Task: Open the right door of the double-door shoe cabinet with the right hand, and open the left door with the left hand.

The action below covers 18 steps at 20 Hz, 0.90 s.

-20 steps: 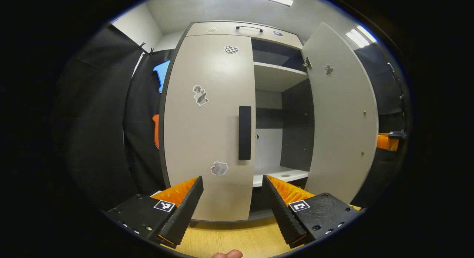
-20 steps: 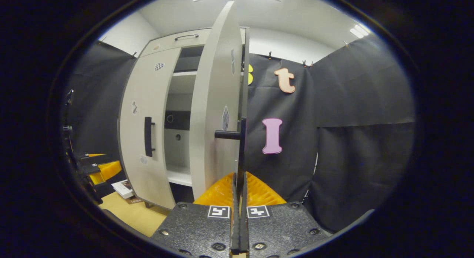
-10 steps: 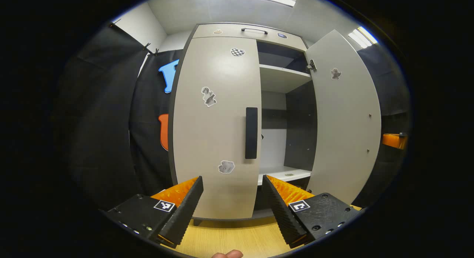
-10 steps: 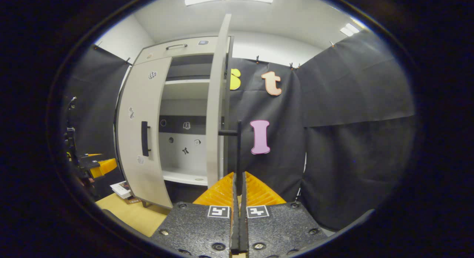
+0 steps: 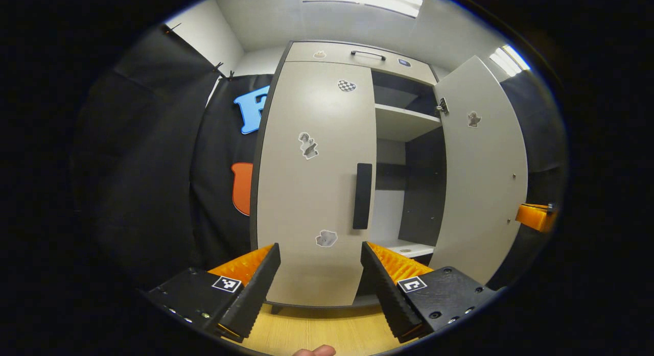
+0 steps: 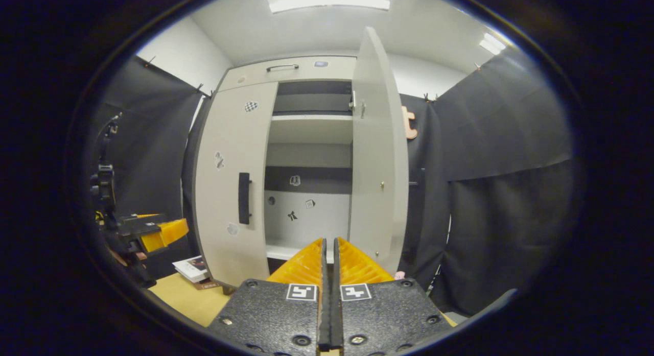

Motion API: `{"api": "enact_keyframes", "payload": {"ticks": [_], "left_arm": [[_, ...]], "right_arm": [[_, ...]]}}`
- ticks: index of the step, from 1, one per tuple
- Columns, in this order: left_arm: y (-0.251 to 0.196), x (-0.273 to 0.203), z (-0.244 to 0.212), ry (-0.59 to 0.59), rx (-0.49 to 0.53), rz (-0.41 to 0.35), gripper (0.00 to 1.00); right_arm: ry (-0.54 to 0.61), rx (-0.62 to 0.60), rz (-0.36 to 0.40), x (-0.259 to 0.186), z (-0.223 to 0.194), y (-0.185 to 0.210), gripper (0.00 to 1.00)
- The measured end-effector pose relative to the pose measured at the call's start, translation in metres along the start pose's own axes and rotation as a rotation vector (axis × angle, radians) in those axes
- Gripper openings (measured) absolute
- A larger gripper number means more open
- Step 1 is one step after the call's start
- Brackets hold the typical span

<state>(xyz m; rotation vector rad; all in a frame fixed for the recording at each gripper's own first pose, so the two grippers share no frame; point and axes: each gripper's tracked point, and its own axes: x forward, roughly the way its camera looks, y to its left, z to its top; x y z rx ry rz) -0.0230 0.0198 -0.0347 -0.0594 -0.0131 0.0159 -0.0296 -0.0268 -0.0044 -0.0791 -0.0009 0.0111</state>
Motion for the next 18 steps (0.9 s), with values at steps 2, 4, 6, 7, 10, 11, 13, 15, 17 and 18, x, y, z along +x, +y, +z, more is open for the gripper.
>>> {"api": "enact_keyframes", "payload": {"ticks": [2,4,6,7,10,11,13,15,17,18], "left_arm": [[0.002,0.000,-0.005,0.015,-0.002,0.002,0.95],[0.002,0.005,0.000,0.007,-0.006,0.007,0.95],[-0.005,0.016,0.005,0.002,-0.022,-0.004,0.95],[-0.011,0.023,0.008,0.002,-0.027,-0.019,0.95],[-0.028,0.054,0.029,-0.019,-0.016,-0.052,0.95],[-0.034,0.067,0.034,-0.018,-0.013,-0.055,0.95],[-0.050,0.094,0.048,-0.043,0.008,-0.067,0.95],[-0.058,0.124,0.056,-0.041,0.058,-0.057,0.95],[-0.069,0.149,0.053,-0.028,0.088,-0.055,0.95],[-0.074,0.159,0.052,-0.018,0.092,-0.056,0.95]], "right_arm": [[0.033,0.013,0.054,0.011,-0.015,0.017,0.10],[0.065,0.049,0.084,0.018,-0.028,0.023,0.13],[0.072,0.078,0.089,0.021,-0.033,0.024,0.16],[0.070,0.073,0.071,0.025,-0.035,0.020,0.40],[0.074,0.039,0.046,0.026,-0.037,0.012,0.75],[0.073,0.041,0.049,0.024,-0.036,0.012,0.89],[0.065,0.052,0.056,0.019,-0.035,0.011,0.93],[0.058,0.060,0.082,0.014,-0.034,0.015,0.92],[0.052,0.060,0.090,0.010,-0.034,0.014,0.93],[0.053,0.054,0.084,0.009,-0.034,0.011,0.92]]}}
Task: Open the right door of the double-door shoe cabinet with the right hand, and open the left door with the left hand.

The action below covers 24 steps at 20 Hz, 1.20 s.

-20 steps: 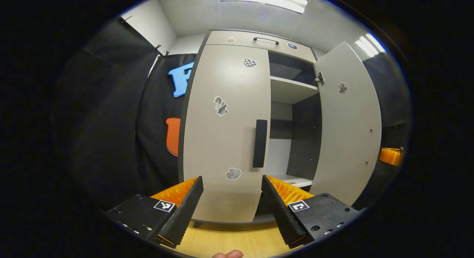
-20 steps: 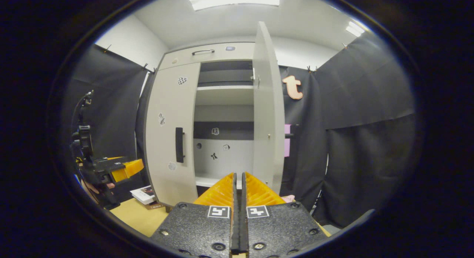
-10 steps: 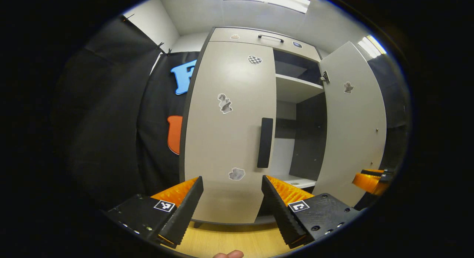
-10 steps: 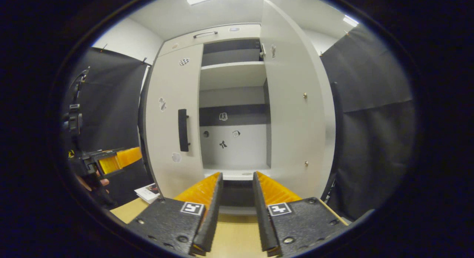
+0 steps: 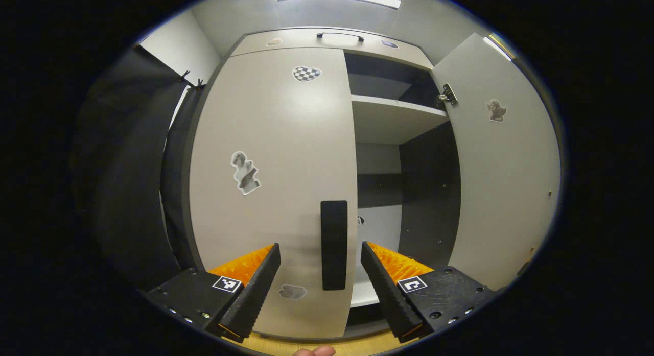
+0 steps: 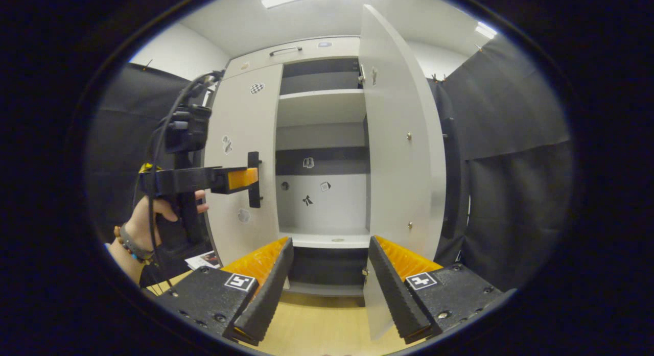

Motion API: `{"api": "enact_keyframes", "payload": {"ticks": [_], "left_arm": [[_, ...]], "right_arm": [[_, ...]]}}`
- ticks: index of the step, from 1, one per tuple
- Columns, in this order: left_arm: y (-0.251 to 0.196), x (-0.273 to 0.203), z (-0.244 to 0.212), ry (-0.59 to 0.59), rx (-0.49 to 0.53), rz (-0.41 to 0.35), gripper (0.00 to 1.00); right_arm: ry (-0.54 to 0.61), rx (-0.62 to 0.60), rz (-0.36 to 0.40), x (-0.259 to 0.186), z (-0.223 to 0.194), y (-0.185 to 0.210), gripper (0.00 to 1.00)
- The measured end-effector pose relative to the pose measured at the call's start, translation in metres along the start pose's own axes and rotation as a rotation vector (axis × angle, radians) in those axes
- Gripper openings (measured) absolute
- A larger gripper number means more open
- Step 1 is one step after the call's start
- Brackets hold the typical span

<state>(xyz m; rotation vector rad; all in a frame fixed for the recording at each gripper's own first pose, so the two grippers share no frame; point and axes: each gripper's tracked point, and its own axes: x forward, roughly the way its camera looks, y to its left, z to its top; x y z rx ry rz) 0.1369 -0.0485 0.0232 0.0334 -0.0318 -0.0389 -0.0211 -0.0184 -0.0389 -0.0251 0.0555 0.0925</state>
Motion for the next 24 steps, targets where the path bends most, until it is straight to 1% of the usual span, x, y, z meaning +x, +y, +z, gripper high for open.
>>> {"api": "enact_keyframes", "payload": {"ticks": [2,4,7,8,9,10,11,12,13,16,18,19,20,21,22,23,24], "left_arm": [[-0.007,0.017,-0.005,0.021,0.006,0.001,0.95],[-0.011,0.028,-0.016,0.050,-0.011,0.006,0.95],[-0.006,0.032,-0.020,0.069,-0.035,0.048,0.96],[-0.007,0.037,-0.018,0.056,-0.037,0.051,0.96],[-0.007,0.037,-0.021,0.065,-0.041,0.055,0.93],[-0.006,0.037,-0.020,0.058,-0.036,0.061,0.93],[-0.003,0.038,-0.022,0.068,-0.032,0.070,0.93],[-0.001,0.038,-0.022,0.063,-0.033,0.077,0.93],[-0.001,0.038,-0.022,0.060,-0.037,0.075,0.90],[0.000,0.038,-0.022,0.061,-0.050,0.071,0.89],[0.000,0.038,-0.021,0.055,-0.049,0.055,0.84],[0.001,0.021,-0.021,0.067,-0.079,0.049,0.65],[0.000,0.039,-0.024,0.049,-0.094,0.041,0.51],[-0.001,0.037,-0.024,0.054,-0.081,0.032,0.38],[0.000,0.037,-0.023,0.047,-0.058,0.042,0.35],[0.000,0.040,-0.024,0.040,-0.037,0.049,0.25],[0.001,0.037,-0.023,0.034,-0.028,0.057,0.22]], "right_arm": [[-0.006,-0.006,-0.009,-0.004,0.001,-0.004,0.92],[-0.011,-0.008,-0.016,-0.007,0.001,-0.007,0.92],[-0.013,-0.003,-0.025,-0.006,0.002,-0.009,0.92],[-0.009,0.001,-0.026,-0.005,0.001,-0.009,0.88],[-0.004,0.004,-0.027,-0.005,0.000,-0.010,0.88],[0.000,0.008,-0.028,-0.004,-0.001,-0.010,0.92],[0.003,0.010,-0.028,-0.003,-0.002,-0.011,0.88],[0.005,0.013,-0.026,-0.003,-0.003,-0.010,0.92],[0.007,0.014,-0.022,-0.002,-0.004,-0.010,0.92],[0.002,0.008,-0.012,0.000,-0.003,-0.009,0.92],[-0.004,-0.001,-0.007,0.001,-0.001,-0.008,0.92],[-0.005,-0.004,-0.003,0.002,-0.001,-0.007,0.92],[-0.006,-0.006,0.000,0.002,-0.001,-0.006,0.92],[-0.006,-0.009,0.004,0.002,-0.002,-0.005,0.92],[-0.006,-0.014,0.007,0.002,-0.001,-0.003,0.92],[-0.006,-0.018,0.006,0.002,0.000,-0.003,0.92],[-0.007,-0.021,0.004,0.002,0.001,-0.003,0.92]]}}
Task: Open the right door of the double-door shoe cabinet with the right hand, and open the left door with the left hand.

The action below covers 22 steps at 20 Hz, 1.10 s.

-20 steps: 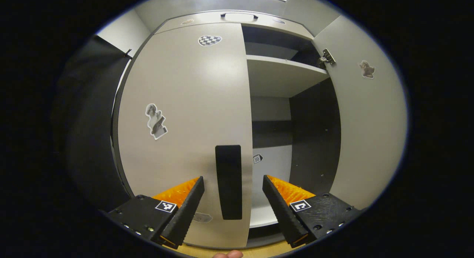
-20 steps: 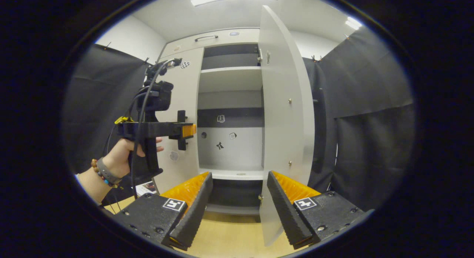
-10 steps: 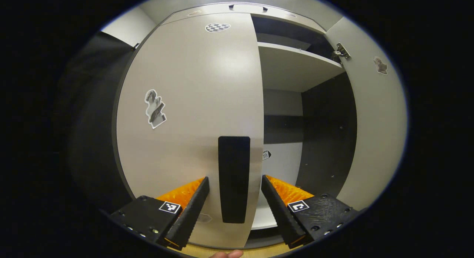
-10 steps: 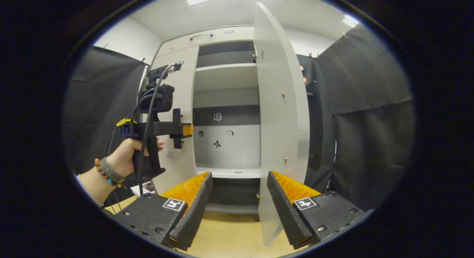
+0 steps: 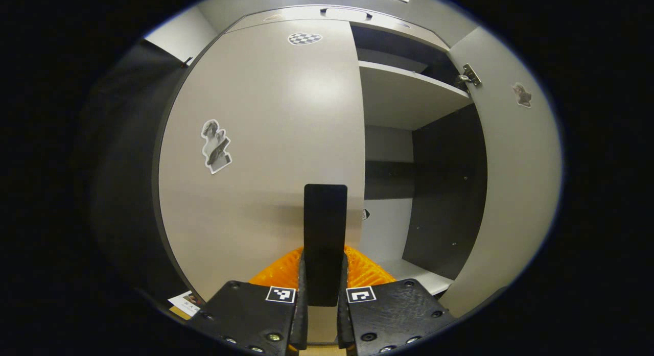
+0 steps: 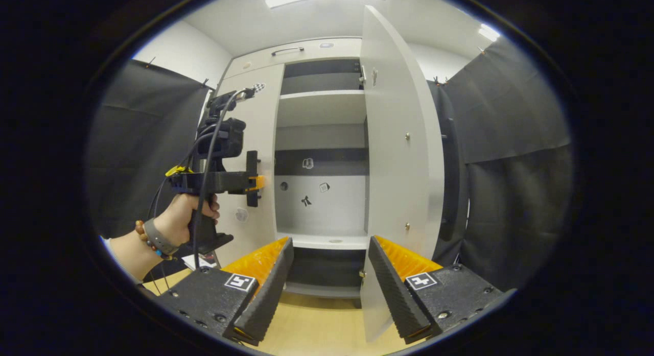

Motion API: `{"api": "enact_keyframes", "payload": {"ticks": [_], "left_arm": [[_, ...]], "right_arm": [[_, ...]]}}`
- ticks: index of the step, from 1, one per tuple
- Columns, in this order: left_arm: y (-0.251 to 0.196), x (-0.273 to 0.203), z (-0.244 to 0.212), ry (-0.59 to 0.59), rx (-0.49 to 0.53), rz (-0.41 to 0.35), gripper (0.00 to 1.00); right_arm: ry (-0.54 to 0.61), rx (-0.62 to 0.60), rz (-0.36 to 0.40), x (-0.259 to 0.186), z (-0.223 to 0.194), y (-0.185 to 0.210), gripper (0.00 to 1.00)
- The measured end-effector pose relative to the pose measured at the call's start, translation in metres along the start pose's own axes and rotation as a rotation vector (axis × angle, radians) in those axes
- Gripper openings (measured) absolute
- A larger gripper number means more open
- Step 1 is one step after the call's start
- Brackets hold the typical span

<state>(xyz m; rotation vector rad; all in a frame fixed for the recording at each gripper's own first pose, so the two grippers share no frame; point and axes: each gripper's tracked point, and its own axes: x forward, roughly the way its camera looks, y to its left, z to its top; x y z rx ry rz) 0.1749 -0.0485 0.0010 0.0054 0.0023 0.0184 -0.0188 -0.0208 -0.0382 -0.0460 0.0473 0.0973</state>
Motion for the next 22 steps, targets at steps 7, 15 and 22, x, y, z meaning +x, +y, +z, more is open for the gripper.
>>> {"api": "enact_keyframes", "payload": {"ticks": [7,15,22], "left_arm": [[-0.001,-0.001,-0.001,-0.002,-0.001,-0.027,0.06],[0.003,-0.049,0.006,-0.025,0.019,-0.057,0.06],[0.030,-0.095,0.006,-0.048,0.029,-0.057,0.06]], "right_arm": [[-0.006,-0.006,-0.005,-0.002,0.001,-0.001,0.92],[-0.015,-0.012,-0.025,-0.018,-0.002,-0.005,0.88],[-0.011,-0.005,-0.016,-0.019,-0.005,0.001,0.92]]}}
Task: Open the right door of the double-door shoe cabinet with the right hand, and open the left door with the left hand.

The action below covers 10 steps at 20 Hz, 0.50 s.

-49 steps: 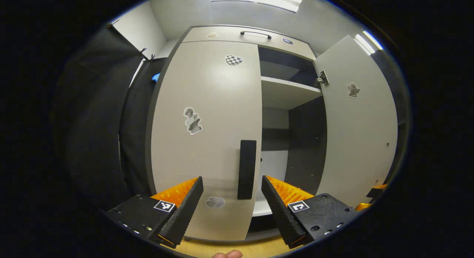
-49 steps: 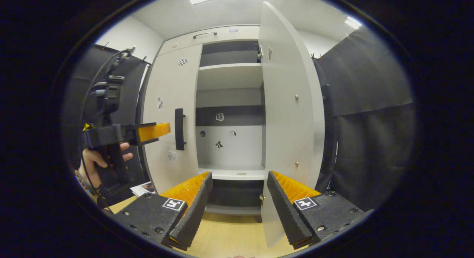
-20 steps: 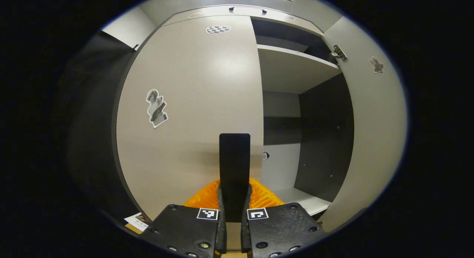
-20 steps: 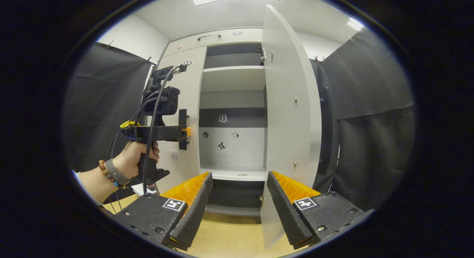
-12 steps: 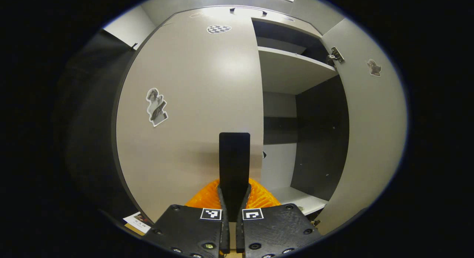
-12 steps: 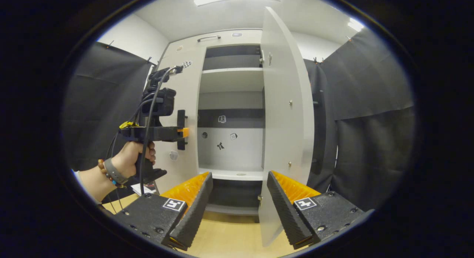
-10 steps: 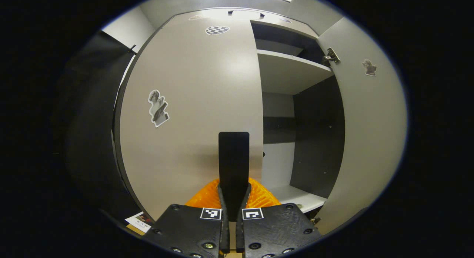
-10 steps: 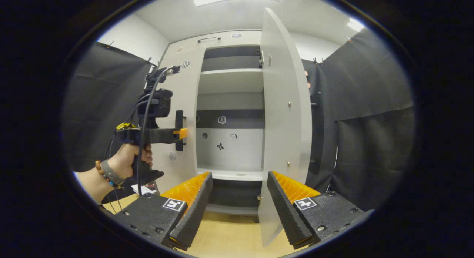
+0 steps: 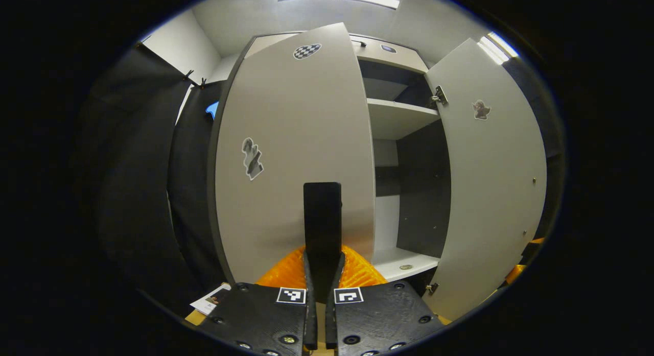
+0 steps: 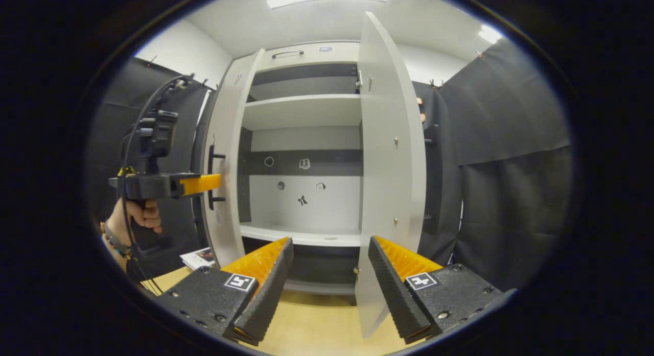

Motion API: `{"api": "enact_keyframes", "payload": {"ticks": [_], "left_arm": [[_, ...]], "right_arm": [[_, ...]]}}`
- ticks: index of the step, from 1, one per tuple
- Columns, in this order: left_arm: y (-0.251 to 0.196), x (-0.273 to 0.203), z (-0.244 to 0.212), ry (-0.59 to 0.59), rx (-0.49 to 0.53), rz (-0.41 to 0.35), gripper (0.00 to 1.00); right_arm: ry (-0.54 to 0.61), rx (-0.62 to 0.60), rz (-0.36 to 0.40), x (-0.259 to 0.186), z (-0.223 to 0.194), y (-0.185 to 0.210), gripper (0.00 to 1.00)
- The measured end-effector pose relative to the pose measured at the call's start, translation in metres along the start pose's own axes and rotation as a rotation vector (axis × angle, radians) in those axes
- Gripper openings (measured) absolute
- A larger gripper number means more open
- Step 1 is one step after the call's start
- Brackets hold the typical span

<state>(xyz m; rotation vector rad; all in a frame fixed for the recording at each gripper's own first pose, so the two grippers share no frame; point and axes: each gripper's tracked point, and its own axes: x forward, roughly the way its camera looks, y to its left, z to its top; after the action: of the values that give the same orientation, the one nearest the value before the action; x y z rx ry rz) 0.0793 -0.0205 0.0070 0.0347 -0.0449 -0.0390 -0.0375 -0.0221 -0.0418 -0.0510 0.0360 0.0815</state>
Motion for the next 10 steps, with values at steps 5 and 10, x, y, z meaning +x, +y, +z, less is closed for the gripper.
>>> {"api": "enact_keyframes", "payload": {"ticks": [5,10], "left_arm": [[0.034,-0.039,0.002,0.011,-0.001,0.028,0.05],[0.055,-0.054,0.001,0.014,-0.016,0.044,0.05]], "right_arm": [[-0.020,-0.005,-0.008,0.003,0.005,-0.004,0.92],[-0.007,0.021,0.006,0.011,-0.001,0.002,0.92]]}}
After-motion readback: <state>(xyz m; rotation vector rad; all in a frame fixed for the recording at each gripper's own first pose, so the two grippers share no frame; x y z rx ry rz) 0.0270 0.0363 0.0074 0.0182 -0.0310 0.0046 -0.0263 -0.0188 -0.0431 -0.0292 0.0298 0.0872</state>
